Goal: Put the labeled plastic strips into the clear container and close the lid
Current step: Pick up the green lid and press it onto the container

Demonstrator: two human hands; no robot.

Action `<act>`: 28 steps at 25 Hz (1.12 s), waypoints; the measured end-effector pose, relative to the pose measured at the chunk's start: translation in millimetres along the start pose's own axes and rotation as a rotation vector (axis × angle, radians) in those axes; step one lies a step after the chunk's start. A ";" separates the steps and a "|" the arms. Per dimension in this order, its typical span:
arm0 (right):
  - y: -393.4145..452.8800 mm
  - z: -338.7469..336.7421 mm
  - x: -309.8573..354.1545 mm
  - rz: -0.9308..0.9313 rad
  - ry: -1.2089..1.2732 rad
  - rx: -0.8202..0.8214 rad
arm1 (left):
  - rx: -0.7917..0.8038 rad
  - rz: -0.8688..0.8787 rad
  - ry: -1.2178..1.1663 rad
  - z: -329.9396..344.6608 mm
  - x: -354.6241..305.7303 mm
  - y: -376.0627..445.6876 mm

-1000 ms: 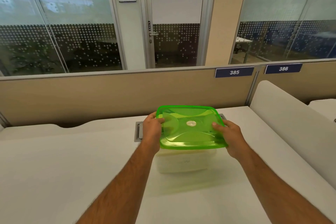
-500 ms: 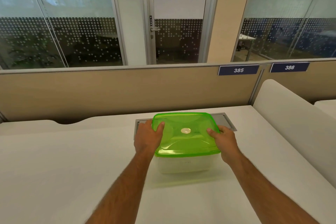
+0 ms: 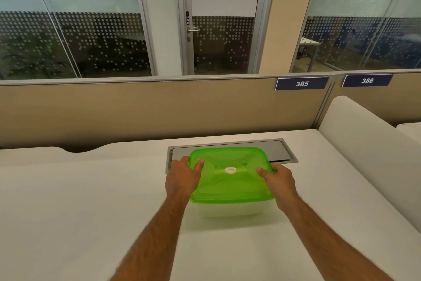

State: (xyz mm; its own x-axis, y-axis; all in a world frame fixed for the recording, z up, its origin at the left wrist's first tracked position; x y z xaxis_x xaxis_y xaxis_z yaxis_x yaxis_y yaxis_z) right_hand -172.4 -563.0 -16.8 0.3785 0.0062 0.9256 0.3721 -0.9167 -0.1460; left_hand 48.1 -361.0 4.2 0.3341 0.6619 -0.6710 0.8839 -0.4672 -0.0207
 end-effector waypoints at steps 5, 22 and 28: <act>-2.6 0.3 -0.9 -0.007 -0.040 -0.032 | 0.004 -0.006 0.028 4.3 1.5 0.6; 30.3 3.3 3.2 -0.019 -0.278 0.011 | 0.082 -0.019 -0.013 15.5 6.1 20.2; 30.9 3.5 1.2 -0.045 -0.158 0.007 | 0.085 -0.021 -0.012 16.9 4.9 25.1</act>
State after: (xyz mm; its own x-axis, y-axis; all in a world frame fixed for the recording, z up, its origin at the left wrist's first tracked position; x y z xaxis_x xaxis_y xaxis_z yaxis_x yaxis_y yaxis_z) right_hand -157.5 -589.9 -21.3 0.4891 0.1107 0.8651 0.3977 -0.9111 -0.1083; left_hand 66.4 -379.4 -12.1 0.3115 0.6655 -0.6783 0.8597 -0.5015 -0.0973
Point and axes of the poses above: each hand's wrist, its own y-axis towards the middle knuckle, its own z-axis out of the palm, x = y × z, the point moved 6 cm from there along y, towards the middle knuckle, and after that the axes turned 3 degrees about x, right-handed, at the moved point
